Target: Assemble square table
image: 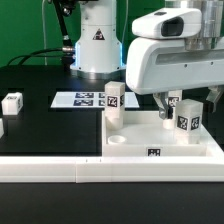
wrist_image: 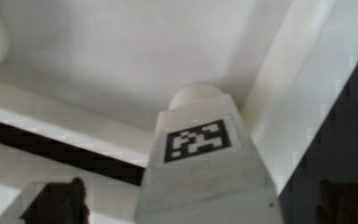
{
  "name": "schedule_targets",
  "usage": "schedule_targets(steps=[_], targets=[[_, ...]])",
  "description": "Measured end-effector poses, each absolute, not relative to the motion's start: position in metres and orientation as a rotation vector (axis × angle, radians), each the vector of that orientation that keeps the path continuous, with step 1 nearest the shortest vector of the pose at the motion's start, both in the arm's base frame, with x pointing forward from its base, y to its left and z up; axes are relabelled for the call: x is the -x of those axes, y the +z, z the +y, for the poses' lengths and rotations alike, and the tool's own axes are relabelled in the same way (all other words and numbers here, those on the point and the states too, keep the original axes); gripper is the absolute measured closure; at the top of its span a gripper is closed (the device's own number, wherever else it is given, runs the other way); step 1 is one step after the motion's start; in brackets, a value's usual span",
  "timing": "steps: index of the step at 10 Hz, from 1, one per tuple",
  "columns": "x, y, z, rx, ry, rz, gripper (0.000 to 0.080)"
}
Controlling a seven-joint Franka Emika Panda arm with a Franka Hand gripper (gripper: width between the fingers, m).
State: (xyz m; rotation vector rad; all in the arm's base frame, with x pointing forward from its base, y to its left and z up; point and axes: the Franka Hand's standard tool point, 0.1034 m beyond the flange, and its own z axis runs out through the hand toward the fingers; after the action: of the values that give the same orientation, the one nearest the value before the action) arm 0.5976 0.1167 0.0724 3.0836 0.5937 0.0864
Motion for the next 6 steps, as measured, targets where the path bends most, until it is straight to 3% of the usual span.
schedule_targets(steps=[4,6], targets=[[-0.598,0.0723,0.1139,-3.038,0.084,0.754,0.0155],[-0.5979,0.0722,0.1139,-3.038,0.084,0.753,0.0495]])
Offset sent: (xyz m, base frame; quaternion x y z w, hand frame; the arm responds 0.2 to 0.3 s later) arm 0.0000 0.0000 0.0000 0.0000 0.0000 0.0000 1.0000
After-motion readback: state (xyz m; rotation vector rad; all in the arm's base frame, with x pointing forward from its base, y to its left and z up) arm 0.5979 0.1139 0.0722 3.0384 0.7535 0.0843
